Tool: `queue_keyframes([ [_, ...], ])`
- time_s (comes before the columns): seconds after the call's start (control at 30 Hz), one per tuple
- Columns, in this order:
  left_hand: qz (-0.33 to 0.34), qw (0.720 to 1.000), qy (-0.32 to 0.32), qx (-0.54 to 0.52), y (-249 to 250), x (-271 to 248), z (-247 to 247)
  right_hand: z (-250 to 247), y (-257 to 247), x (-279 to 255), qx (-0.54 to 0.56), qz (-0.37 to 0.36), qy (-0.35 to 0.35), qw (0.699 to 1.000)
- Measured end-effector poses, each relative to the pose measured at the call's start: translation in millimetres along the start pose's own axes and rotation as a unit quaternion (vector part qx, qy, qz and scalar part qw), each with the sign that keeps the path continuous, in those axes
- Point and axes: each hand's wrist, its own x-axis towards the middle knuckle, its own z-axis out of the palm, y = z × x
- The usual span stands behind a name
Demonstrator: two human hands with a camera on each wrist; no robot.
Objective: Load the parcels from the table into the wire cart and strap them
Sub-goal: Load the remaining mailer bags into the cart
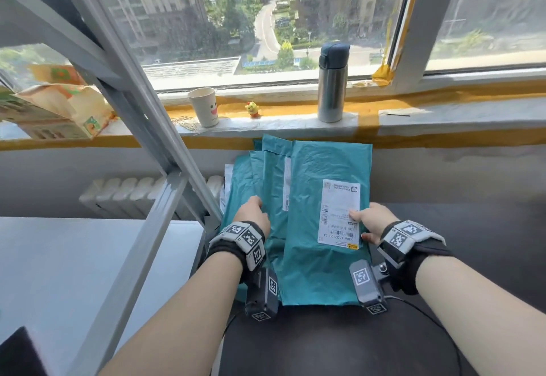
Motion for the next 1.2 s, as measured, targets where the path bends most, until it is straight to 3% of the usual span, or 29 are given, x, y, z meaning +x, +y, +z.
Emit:
queue_keyframes([
  [0.37,0.162,0.986,0.036,0.013,53.0,-41.9,-1.7,-76.8,40.7,-81.7,-0.002,-0.062,0.181,0.982],
  [0.77,0.343,0.938,0.038,0.024,171.3,-136.1,18.7,-199.1,76.7,-170.0,0.089,-0.075,0.326,0.938],
  [0.93,0.385,0.923,0.019,0.020,247.0,-194.8,66.7,-278.8,121.2,-213.6,0.108,-0.056,0.384,0.915],
  [1.2,0.430,0.901,-0.052,0.029,371.3,-305.0,185.2,-441.9,240.9,-283.7,0.137,-0.007,0.428,0.893],
])
